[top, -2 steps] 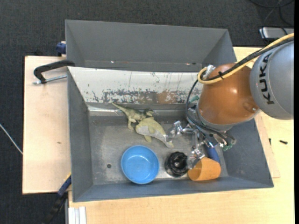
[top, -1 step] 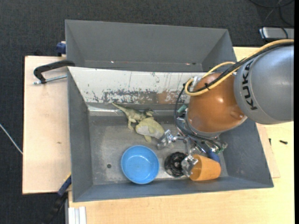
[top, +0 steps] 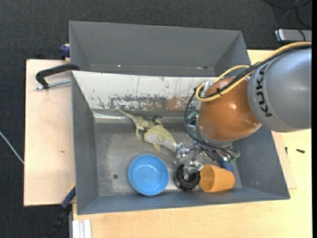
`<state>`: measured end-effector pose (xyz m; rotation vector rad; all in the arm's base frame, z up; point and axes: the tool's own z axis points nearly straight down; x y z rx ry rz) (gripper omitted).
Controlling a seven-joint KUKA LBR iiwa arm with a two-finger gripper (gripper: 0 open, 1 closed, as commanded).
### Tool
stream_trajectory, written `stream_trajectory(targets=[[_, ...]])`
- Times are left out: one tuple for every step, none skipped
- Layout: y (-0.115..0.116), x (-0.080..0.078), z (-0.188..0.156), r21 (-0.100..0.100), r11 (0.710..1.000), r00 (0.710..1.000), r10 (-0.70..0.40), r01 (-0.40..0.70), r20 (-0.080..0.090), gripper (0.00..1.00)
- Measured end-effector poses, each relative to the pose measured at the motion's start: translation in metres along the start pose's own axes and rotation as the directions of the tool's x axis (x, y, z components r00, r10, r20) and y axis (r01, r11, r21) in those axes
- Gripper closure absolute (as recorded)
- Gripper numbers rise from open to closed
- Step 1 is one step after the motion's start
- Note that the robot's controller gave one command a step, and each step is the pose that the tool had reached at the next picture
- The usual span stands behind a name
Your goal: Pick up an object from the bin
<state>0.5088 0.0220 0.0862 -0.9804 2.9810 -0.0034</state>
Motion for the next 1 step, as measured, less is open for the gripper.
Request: stream_trajectory(targets=[[-0.0179, -0.0062, -0.1867, 0.005, 1.000, 1.000, 0.026, -0.026, 0.010, 1.00]])
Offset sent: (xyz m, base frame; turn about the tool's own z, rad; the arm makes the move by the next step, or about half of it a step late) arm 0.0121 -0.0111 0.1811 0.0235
